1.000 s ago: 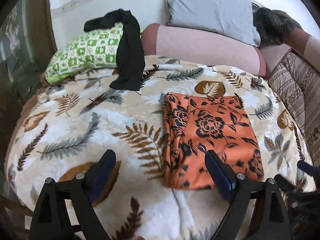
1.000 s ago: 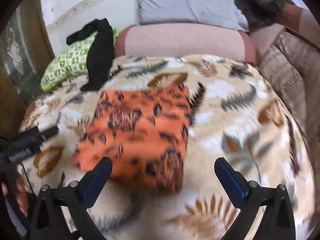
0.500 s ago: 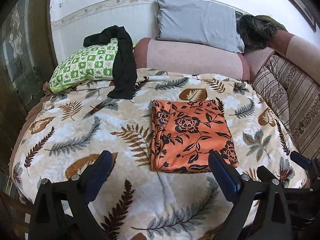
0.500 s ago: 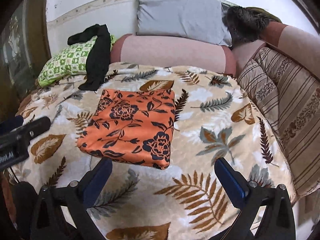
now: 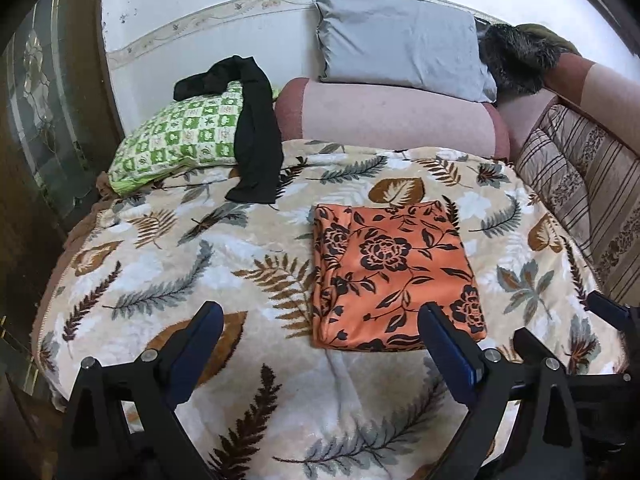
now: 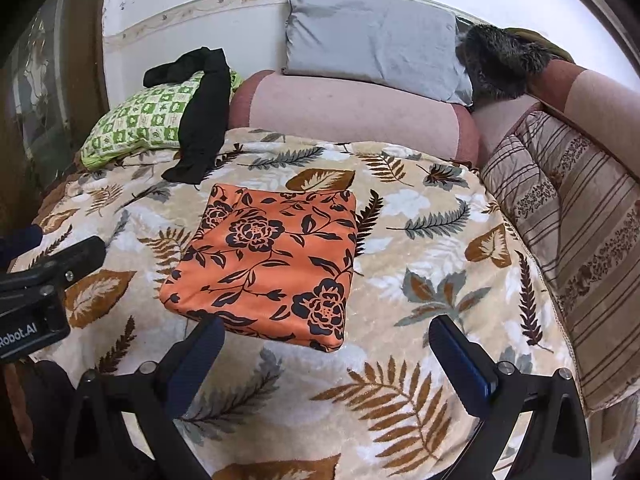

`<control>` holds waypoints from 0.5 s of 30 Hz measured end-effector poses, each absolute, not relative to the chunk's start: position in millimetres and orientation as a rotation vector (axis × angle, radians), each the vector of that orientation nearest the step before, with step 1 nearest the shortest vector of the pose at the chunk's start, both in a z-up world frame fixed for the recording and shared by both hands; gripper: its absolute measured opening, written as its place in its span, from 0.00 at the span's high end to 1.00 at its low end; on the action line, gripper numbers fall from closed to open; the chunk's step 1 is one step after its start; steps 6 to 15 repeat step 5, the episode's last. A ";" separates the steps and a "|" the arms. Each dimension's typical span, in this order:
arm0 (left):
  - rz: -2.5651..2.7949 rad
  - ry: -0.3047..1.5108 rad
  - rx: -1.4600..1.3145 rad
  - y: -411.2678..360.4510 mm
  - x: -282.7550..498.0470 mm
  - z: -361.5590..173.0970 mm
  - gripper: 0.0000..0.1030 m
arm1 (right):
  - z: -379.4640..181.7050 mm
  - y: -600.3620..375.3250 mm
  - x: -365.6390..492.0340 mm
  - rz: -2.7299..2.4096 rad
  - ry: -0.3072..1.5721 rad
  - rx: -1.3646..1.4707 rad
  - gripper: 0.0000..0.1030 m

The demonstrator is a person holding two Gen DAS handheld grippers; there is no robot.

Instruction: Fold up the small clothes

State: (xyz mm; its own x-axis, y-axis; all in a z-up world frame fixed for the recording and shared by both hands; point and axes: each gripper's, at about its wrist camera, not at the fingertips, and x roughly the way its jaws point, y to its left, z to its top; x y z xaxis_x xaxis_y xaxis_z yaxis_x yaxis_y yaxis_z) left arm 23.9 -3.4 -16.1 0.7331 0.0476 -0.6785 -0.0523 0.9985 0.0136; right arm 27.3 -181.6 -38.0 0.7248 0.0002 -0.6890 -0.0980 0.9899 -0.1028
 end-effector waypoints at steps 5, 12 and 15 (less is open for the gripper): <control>0.050 0.741 -0.009 -5.2 29.8 -14.5 0.05 | -37.6 -179.7 32.6 0.056 0.758 -0.140 0.00; 0.050 0.741 -0.009 -5.2 29.8 -14.5 0.05 | -37.6 -179.7 32.6 0.056 0.758 -0.140 0.00; 0.050 0.741 -0.009 -5.2 29.8 -14.5 0.05 | -37.6 -179.7 32.6 0.056 0.758 -0.140 0.00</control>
